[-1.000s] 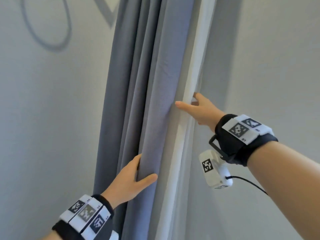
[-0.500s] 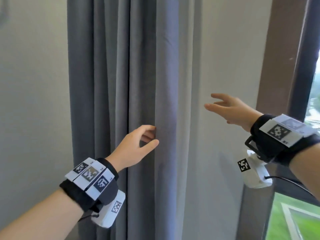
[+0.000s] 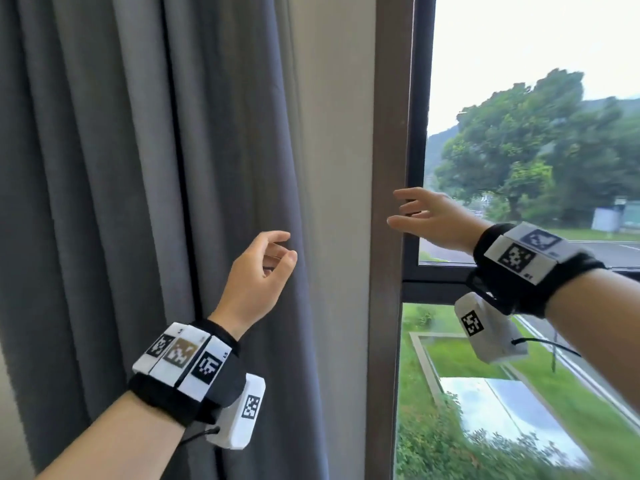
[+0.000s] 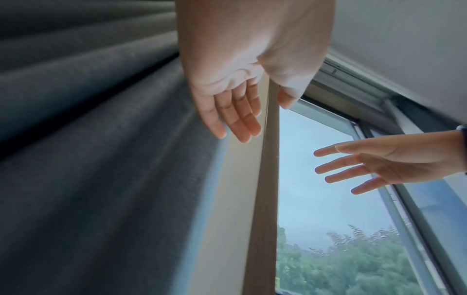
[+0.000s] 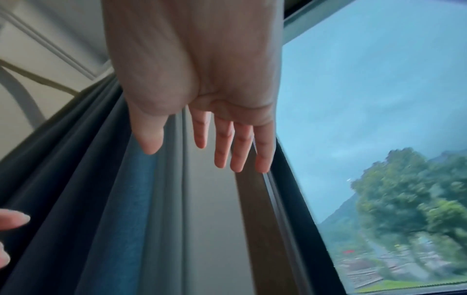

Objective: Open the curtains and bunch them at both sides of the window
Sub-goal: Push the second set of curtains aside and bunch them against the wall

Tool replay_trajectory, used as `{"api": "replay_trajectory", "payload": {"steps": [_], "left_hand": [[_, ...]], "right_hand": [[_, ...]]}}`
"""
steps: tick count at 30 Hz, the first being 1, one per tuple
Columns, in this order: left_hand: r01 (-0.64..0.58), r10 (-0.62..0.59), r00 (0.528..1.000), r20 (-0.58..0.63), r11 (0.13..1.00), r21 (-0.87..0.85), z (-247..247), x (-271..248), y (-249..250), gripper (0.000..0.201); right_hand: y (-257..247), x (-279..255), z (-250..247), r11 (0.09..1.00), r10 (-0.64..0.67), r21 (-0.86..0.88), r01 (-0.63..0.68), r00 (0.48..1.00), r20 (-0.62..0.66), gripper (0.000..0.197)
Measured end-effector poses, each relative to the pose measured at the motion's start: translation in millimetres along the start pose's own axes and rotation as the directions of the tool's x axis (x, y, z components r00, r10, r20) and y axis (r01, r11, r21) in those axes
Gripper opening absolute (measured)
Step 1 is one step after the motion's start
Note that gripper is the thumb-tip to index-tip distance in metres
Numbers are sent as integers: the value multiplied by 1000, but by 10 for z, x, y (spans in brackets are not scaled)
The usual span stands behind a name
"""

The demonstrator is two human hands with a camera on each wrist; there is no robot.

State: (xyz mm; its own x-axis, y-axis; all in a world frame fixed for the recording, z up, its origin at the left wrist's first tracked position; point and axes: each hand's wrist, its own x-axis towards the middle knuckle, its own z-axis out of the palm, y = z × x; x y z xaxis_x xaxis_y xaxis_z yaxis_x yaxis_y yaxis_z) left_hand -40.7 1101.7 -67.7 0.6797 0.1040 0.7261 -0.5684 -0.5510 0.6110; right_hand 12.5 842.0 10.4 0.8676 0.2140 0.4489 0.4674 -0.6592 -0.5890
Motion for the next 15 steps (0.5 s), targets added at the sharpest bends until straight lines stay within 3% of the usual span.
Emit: {"api": "replay_trajectory", "payload": {"steps": [9, 15], "left_hand": [[-27, 53, 983, 173, 989, -148, 1228, -72, 205, 31], [-51, 140, 935, 325, 962, -268, 2264, -114, 719, 34]], "right_hand": [[462, -728, -947, 950, 204, -217, -223, 973, -106, 57], [945, -1287, -1777, 872, 330, -301, -386, 918, -221, 58]]}}
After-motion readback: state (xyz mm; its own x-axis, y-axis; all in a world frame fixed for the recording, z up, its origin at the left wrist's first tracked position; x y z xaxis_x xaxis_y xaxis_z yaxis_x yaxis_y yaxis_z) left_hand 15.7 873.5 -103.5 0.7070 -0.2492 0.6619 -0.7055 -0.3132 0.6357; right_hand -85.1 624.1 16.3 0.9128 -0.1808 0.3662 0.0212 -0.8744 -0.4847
